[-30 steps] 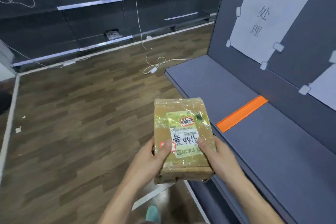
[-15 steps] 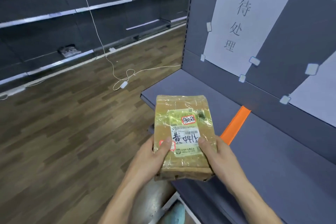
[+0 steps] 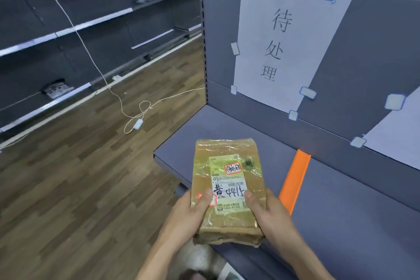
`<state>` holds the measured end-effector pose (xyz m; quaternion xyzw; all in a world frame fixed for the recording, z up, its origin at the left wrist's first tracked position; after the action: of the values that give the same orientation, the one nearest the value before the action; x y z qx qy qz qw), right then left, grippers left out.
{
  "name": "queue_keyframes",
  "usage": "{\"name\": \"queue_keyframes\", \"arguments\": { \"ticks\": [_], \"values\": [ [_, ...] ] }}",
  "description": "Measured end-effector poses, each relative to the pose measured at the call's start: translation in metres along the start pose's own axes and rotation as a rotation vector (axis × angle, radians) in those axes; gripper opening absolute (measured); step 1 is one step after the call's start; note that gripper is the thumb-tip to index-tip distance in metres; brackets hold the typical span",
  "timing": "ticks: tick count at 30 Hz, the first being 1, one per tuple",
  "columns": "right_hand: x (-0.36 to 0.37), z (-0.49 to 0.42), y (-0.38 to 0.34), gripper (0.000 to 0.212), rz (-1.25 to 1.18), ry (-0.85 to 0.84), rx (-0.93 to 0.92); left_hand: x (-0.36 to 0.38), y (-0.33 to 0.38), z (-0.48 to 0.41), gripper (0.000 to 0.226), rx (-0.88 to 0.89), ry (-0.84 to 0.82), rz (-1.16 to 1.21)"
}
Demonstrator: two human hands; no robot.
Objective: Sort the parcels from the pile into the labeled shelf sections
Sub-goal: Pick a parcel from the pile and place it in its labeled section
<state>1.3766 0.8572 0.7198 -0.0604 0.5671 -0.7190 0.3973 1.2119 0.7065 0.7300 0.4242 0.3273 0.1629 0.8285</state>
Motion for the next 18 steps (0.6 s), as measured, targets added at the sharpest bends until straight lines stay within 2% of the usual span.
{"name": "queue_keyframes", "arguments": {
  "ticks": [2, 6, 10, 12, 14, 16, 18],
  "values": [
    [-0.003, -0.007, -0.002, 0.037, 0.018, 0.037, 0.006, 0.001, 0.008, -0.017, 0.032, 0.007, -0.022, -0.008],
    [-0.009, -0.017, -0.005, 0.040, 0.000, 0.119, 0.037, 0.005, 0.028, -0.047, 0.018, 0.062, -0.116, -0.062],
    [-0.013, -0.021, -0.010, 0.028, -0.040, 0.246, 0.053, 0.006, 0.037, -0.074, 0.050, 0.120, -0.226, -0.095],
    [-0.012, -0.022, -0.006, 0.034, -0.060, 0.299, 0.090, 0.010, 0.042, -0.085, 0.047, 0.154, -0.292, -0.109],
    [-0.010, -0.023, -0.005, 0.038, -0.089, 0.344, 0.107, 0.016, 0.051, -0.094, 0.031, 0.194, -0.359, -0.128],
    [-0.011, -0.022, -0.005, 0.042, -0.094, 0.411, 0.122, 0.023, 0.063, -0.101, 0.037, 0.253, -0.443, -0.126],
    [-0.014, -0.017, -0.006, 0.033, -0.081, 0.481, 0.130, 0.031, 0.073, -0.107, 0.053, 0.310, -0.527, -0.082]
  ]
}}
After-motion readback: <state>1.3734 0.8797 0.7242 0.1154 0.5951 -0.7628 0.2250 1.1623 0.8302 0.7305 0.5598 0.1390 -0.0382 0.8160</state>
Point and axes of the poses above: each hand's wrist, its own z-axis away from the middle knuckle, its own x-axis out of the palm, y = z × x, the point moved 10 cm from there along -z, towards the middle knuckle, and after that the axes turned 3 degrees about y, right-handed, at the moved point
